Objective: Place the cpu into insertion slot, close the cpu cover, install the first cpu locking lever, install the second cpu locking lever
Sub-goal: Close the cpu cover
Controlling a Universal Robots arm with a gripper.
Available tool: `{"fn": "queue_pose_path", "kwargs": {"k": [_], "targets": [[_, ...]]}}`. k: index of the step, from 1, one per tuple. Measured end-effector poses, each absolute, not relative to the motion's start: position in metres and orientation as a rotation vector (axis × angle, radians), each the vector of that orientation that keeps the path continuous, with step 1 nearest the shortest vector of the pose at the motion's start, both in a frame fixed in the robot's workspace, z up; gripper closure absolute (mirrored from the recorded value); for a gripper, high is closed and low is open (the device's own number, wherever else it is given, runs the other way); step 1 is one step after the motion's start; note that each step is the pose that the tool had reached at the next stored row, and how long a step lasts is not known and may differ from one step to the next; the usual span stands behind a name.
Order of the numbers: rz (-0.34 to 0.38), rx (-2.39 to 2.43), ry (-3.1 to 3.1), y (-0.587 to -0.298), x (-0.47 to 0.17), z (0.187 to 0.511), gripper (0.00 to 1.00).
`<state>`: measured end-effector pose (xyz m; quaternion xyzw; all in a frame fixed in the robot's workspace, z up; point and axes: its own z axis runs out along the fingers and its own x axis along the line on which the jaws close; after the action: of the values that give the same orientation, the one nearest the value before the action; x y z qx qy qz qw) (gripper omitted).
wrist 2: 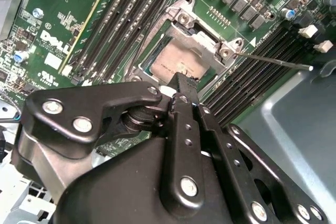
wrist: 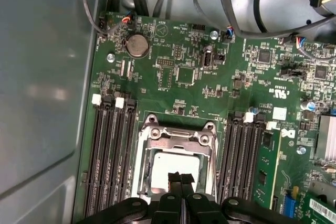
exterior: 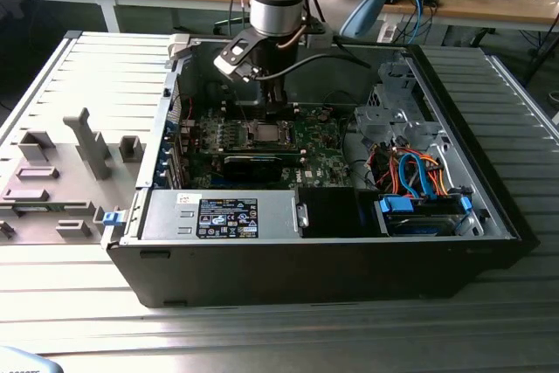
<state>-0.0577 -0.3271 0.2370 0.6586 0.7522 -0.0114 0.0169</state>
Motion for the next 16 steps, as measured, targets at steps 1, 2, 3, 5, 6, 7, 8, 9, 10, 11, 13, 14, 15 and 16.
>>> {"fn": "queue_pose_path", "kwargs": {"k": [1,2,3,5,6,7,8,9,10,11,13,14,15,16], "targets": [[-0.035,2.047,2.338,-0.3271,-0.0584,0.2364,0.89],[-0.035,2.047,2.338,-0.3271,-0.0592,0.2357,0.89],[-0.035,2.047,2.338,-0.3271,-0.0601,0.2349,0.89],[-0.036,2.047,2.338,-0.3271,-0.0619,0.2336,0.89],[-0.036,2.047,2.338,-0.3271,-0.0627,0.2331,0.89],[-0.036,2.047,2.338,-0.3271,-0.0633,0.2326,0.89],[-0.035,2.047,2.338,-0.3271,-0.0639,0.2319,0.89],[-0.035,2.047,2.338,-0.3271,-0.0643,0.2312,0.89],[-0.035,2.047,2.338,-0.3271,-0.0644,0.2308,0.89],[-0.035,2.047,2.338,-0.3271,-0.0646,0.2305,0.89],[-0.035,2.047,2.338,-0.3271,-0.0649,0.2294,0.89],[-0.036,2.047,2.338,-0.3271,-0.0654,0.2285,0.89],[-0.036,2.047,2.338,-0.3271,-0.0656,0.2281,0.89],[-0.036,2.047,2.338,-0.3271,-0.0658,0.2277,0.89]]}}
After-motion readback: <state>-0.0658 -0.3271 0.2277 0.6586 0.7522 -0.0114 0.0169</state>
